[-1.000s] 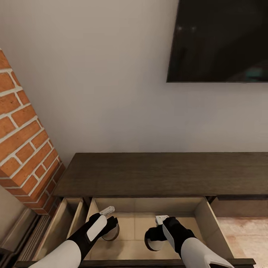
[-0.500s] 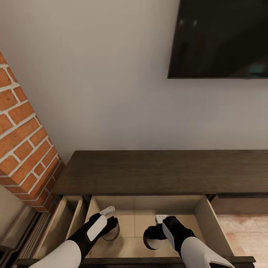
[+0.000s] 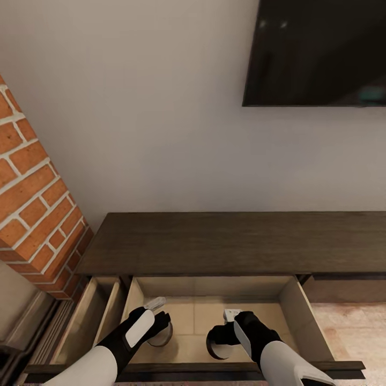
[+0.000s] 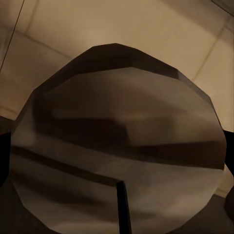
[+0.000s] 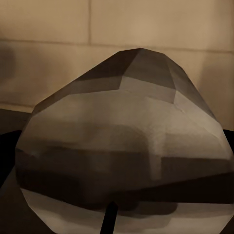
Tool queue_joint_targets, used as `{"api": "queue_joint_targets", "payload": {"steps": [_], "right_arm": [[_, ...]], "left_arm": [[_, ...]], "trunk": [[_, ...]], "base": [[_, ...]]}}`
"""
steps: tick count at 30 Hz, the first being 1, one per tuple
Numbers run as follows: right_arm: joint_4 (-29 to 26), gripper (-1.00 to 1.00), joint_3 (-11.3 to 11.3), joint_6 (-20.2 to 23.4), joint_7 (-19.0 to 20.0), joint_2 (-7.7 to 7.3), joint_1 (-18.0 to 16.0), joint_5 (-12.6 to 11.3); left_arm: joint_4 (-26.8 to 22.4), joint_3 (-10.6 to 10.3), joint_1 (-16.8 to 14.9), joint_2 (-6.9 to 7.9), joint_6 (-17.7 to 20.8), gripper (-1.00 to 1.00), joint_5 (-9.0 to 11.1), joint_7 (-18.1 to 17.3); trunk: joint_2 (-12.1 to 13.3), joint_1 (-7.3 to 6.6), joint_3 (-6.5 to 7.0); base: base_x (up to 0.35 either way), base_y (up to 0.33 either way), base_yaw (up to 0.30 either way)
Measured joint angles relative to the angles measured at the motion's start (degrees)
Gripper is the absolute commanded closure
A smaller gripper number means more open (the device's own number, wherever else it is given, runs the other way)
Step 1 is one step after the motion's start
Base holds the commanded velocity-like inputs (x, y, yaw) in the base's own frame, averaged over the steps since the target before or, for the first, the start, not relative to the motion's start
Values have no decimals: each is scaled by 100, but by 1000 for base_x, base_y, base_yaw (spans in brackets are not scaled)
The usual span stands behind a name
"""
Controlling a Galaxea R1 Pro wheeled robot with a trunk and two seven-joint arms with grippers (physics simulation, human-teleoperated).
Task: Place each of the two pumpkins and all three candles from the living room inside a cabinet in the living room (use any cabinet), then make sure every cabinet is closed, and position the cauldron so it is next to a table in the living room.
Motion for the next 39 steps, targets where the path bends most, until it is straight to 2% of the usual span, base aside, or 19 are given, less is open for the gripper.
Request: {"api": "queue_joint_targets", "payload": {"steps": [5, 8, 14, 16, 18, 20, 22, 24, 26, 29, 37, 39], "right_arm": [[-18, 100, 0, 9, -4, 0, -16, 4], [-19, 100, 3, 55, -39, 0, -210, -1], [6, 100, 15, 544, -711, -2, -760, 15], [25, 100, 11, 576, -792, -2, -805, 15], [213, 100, 10, 578, -902, -2, -823, 22], [358, 100, 8, 575, -951, -2, -837, -1], [398, 100, 7, 577, -986, -2, -841, -139], [418, 100, 7, 582, -1138, -2, -842, -506], [423, 100, 14, 587, -1276, -2, -843, -657], [431, 100, 13, 596, -1368, -2, -843, -756], [426, 100, 11, 599, -1366, -2, -842, -810], [425, 100, 5, 599, -1357, -1, -841, -937]], "left_arm": [[0, 0, 0, 2, 0, 100, 0, -2], [-14, 13, -9, 7, 6, 100, -6, -1], [74, 20, -357, -1, 62, 100, -38, 68], [297, 24, -475, -7, 85, 100, -46, 80], [750, 25, -637, -19, 75, 100, -50, 87], [937, 28, -699, -24, 52, 100, -21, 85], [971, 29, -714, -36, 46, 100, -7, 84], [978, 29, -719, -42, 44, 100, 0, 84], [970, 29, -720, -48, 44, 100, 2, 84], [964, 29, -721, -51, 40, 100, 2, 84], [963, 29, -721, -52, 40, 100, 10, 84], [963, 29, -721, -52, 48, 100, 10, 84]], "trunk": [[0, 0, -47], [0, 0, -74], [0, 0, -130], [0, 0, -149], [0, 0, -169], [0, 0, -187], [0, 0, -205], [0, 0, -224], [0, 0, -242], [0, 0, -270], [0, 0, -345], [0, 0, -363]], "base": [[0, 0, 2], [0, 0, 48], [0, 0, 65], [0, 0, 67], [0, 0, 68], [0, 0, 68], [0, 0, 69], [0, 0, 69], [0, 0, 69], [0, 0, 69], [0, 0, 69], [0, 0, 69]]}}
